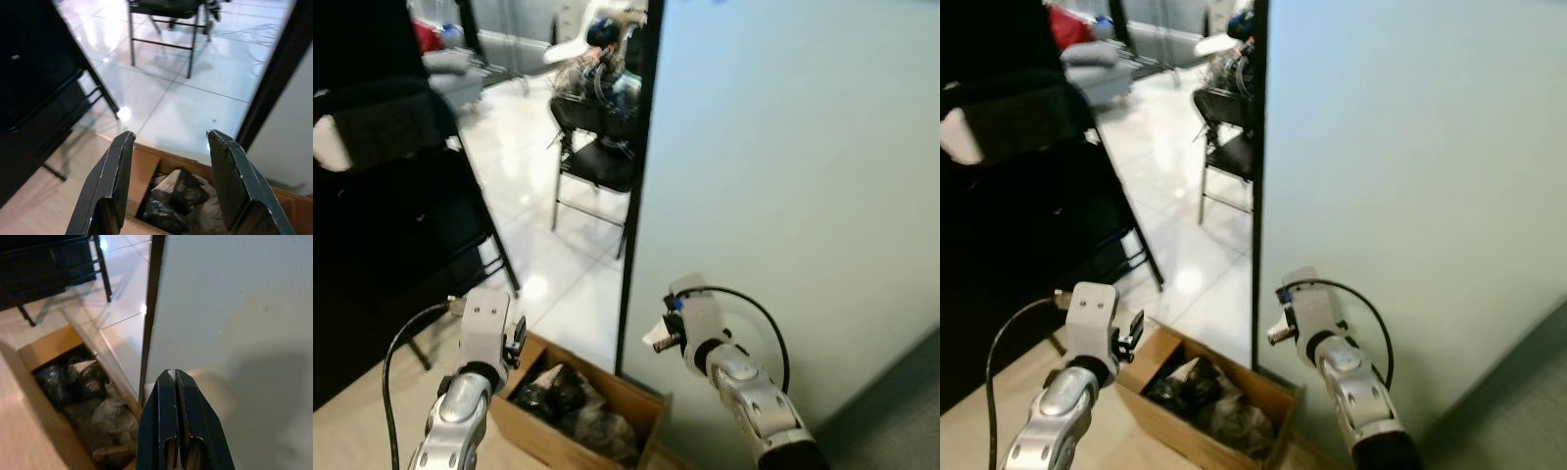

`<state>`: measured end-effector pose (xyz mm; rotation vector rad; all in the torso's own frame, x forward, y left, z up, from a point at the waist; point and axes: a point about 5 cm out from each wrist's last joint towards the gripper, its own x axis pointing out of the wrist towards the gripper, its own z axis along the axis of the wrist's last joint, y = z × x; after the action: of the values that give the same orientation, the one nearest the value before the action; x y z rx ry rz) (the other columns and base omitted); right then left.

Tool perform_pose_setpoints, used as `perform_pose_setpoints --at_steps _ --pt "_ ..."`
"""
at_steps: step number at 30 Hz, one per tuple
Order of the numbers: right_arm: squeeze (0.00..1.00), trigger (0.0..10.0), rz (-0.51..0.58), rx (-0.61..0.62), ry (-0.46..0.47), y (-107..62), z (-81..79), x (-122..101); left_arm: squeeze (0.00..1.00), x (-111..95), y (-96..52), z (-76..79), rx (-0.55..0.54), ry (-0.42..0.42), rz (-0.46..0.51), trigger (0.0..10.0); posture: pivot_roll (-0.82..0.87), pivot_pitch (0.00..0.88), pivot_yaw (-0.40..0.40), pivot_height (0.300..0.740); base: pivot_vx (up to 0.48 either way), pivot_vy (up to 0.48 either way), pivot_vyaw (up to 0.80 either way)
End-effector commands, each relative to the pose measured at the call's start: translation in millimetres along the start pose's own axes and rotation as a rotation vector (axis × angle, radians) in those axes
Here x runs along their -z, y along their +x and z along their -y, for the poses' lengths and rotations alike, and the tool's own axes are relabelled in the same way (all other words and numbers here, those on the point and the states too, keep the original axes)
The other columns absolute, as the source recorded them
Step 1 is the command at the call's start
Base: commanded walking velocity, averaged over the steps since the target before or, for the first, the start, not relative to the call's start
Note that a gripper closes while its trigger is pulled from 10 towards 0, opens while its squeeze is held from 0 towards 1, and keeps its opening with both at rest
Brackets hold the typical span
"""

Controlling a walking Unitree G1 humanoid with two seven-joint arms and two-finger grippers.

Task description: Clean up the room

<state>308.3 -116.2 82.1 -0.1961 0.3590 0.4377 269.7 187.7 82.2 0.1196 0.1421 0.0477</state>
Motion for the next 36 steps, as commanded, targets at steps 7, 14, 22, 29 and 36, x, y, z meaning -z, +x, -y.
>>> perform_pose_setpoints --at_steps 7,14,22,29,36 --pt "0.0 10.0 -0.1 -0.281 -0.175 16.2 -25.8 2.1 0.0 4.8 -1.5 -7.8 -0.014 0.027 -0.041 10.0 -0.06 0.124 -0.047 0.74 0.0 0.0 0.0" --pt "0.0 10.0 -0.166 -0.412 -0.32 40.0 -39.9 -5.6 0.0 6.0 -13.6 -9.6 0.103 0.163 -0.046 10.0 -0.02 0.236 -0.11 0.74 0.0 0.0 0.0" --pt "0.0 10.0 -0.207 -0.43 -0.41 49.9 -55.4 1.5 0.0 4.8 -26.0 -14.8 0.202 0.281 -0.055 10.0 0.04 0.33 -0.133 0.74 0.0 0.0 0.0" --pt "0.0 10.0 -0.212 -0.351 -0.544 55.8 -60.3 8.3 0.0 -0.3 -51.6 -13.5 0.366 0.371 -0.034 10.0 0.1 0.39 -0.122 0.74 0.0 0.0 0.0" --pt "0.0 10.0 -0.121 -0.201 -0.453 62.1 -56.8 -5.5 0.0 -2.2 -68.2 -18.8 0.447 0.455 -0.051 10.0 0.14 0.414 -0.114 0.74 0.0 0.0 0.0"
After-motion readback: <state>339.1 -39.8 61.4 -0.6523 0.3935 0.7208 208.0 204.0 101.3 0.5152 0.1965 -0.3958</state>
